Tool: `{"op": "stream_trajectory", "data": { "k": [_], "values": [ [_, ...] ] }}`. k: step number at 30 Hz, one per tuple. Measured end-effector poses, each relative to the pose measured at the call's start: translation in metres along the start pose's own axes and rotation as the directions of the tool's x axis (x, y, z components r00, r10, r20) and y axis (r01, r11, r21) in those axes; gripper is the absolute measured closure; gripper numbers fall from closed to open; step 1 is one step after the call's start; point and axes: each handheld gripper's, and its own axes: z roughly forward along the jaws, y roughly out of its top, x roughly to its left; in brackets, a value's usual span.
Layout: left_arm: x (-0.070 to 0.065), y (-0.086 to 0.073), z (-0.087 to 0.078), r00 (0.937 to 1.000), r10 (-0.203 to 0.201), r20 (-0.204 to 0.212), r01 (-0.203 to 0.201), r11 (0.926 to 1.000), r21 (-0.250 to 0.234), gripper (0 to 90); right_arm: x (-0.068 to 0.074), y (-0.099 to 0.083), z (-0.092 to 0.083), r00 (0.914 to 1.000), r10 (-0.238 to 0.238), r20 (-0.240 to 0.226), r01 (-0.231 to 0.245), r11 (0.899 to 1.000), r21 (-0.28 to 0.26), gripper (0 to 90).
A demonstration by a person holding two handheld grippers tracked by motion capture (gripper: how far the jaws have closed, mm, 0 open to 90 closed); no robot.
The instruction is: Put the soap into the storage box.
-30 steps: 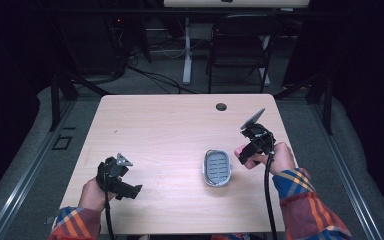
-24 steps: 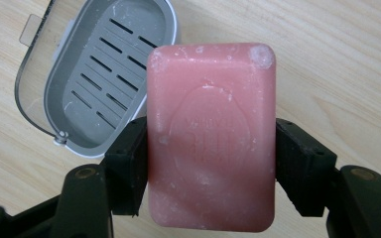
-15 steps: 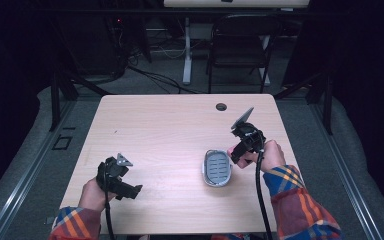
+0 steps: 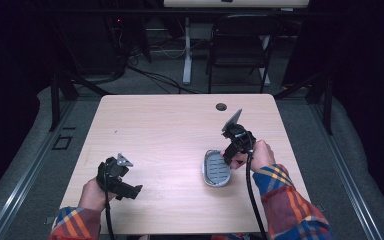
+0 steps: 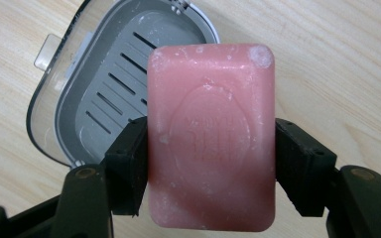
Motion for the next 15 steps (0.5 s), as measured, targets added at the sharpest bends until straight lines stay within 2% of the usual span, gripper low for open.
{"op": "stream_trajectory", "data": {
  "k": [10,11,15],
  "values": [
    [0.0,0.0,0.0,1.0,0.002,0.001,-0.002,1.0,0.001,0.5,0.016,0.011,0.009,0.9991,-0.01,0.042,0.009,1.0,0.02,36.7],
    [0.0,0.0,0.0,1.0,0.002,0.001,-0.002,1.0,0.001,0.5,0.017,0.011,0.011,0.9991,0.003,0.041,-0.003,1.0,0.003,36.7],
    [0.0,0.0,0.0,1.0,0.003,0.004,-0.003,1.0,0.003,0.5,0.021,0.014,0.013,0.9983,-0.009,0.058,0.008,1.0,0.017,36.7]
  ]
}}
